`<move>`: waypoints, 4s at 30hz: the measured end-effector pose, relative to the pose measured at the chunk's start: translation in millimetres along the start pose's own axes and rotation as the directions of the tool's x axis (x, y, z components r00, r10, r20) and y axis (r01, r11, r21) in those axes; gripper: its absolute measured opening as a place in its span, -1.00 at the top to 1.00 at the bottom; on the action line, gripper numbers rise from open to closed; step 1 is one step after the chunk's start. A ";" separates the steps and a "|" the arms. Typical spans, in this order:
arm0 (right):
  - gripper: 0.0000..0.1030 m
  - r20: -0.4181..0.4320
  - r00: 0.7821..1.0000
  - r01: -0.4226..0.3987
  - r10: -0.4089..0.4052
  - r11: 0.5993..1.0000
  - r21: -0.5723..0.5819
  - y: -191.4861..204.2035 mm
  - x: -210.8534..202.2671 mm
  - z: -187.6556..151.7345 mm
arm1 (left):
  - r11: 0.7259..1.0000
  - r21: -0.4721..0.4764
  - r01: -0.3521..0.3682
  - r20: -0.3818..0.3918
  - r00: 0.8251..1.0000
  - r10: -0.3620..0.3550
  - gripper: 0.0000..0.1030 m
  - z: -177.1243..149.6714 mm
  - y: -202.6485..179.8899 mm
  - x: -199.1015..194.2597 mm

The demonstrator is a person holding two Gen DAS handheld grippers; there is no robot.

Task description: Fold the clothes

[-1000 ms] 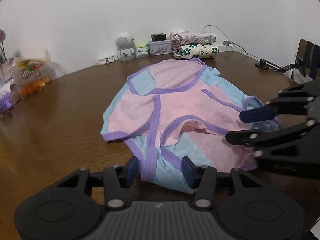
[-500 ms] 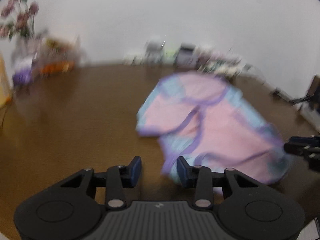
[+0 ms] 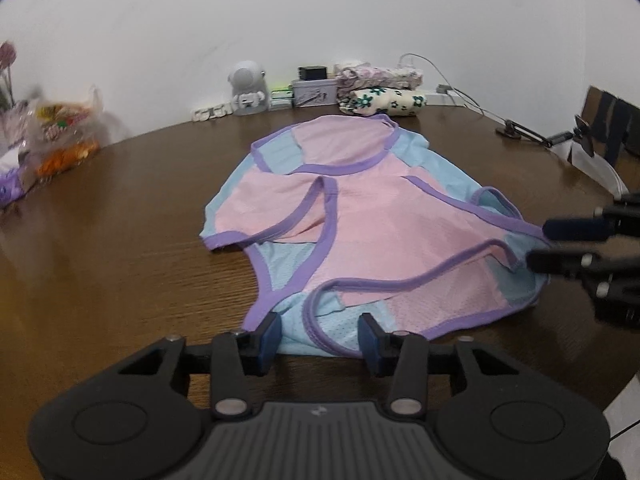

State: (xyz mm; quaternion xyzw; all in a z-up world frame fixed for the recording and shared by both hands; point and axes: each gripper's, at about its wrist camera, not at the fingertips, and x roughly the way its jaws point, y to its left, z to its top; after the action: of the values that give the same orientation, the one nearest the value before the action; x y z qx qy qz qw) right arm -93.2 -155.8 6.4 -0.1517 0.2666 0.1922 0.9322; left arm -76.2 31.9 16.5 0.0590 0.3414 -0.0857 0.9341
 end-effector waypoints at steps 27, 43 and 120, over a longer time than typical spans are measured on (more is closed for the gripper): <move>0.31 -0.031 0.984 0.170 -0.173 0.982 -0.081 10.9 32.2 -2.4 | 0.998 -0.049 -0.038 0.225 0.973 0.048 0.95 11.3 -5.6 -60.4; 0.87 0.075 0.955 0.295 -0.288 0.950 -0.105 13.7 4.2 -11.1 | 0.987 0.068 -0.142 0.114 0.984 0.134 0.72 -26.0 -24.3 -31.3; 0.96 0.120 0.981 0.163 -0.154 0.984 -0.072 -161.4 -27.1 308.5 | 0.970 0.239 -0.040 0.284 0.958 -0.030 0.95 336.0 58.0 -65.1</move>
State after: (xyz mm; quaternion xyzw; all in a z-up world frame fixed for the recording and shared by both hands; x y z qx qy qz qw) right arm 91.8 -186.5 301.0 -0.1991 0.1920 0.1362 0.9513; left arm 97.4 39.7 317.0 0.1603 0.1898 -0.1318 0.9596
